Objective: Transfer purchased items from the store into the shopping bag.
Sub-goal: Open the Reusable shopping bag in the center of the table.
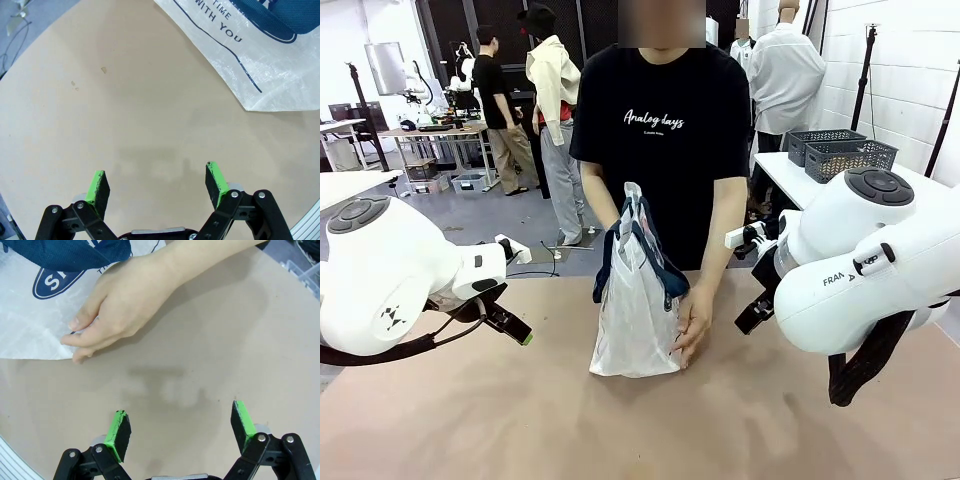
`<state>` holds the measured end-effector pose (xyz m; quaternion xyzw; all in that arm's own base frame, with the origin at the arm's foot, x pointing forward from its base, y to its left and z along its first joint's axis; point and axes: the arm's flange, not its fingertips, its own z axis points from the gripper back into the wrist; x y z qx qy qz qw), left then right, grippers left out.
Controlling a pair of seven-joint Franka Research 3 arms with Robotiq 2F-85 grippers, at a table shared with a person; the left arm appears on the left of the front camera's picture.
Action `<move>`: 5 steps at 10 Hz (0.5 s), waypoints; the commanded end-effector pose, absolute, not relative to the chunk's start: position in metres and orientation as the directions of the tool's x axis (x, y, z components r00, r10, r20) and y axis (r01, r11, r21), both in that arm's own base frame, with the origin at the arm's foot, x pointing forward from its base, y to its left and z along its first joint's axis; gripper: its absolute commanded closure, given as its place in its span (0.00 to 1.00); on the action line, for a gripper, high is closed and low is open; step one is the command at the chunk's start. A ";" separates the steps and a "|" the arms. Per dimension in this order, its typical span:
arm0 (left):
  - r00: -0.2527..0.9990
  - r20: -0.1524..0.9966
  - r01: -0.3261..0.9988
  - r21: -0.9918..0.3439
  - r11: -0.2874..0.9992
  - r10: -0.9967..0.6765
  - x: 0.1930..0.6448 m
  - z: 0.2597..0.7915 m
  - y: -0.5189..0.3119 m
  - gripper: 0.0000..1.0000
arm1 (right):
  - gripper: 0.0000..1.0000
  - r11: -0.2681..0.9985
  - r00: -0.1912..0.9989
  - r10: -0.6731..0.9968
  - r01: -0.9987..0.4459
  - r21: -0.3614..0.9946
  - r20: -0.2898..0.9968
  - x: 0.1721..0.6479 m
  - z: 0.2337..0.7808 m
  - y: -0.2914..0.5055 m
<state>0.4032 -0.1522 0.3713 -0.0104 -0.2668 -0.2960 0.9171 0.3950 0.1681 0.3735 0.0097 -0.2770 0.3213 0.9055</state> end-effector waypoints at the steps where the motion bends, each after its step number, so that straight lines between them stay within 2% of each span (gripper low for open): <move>1: 0.684 0.496 0.547 0.138 0.826 -0.536 0.404 0.371 -0.151 0.00 | 0.00 0.794 0.640 0.576 -0.587 -0.160 0.508 0.395 0.373 0.168; 2: 0.682 0.496 0.548 0.139 0.825 -0.537 0.403 0.371 -0.152 0.00 | 0.00 0.793 0.640 0.577 -0.587 -0.160 0.508 0.395 0.373 0.168; 5: 0.716 0.487 0.590 -0.038 0.806 -0.501 0.401 0.399 -0.159 0.00 | 0.00 0.784 0.672 0.575 -0.616 -0.079 0.467 0.386 0.389 0.196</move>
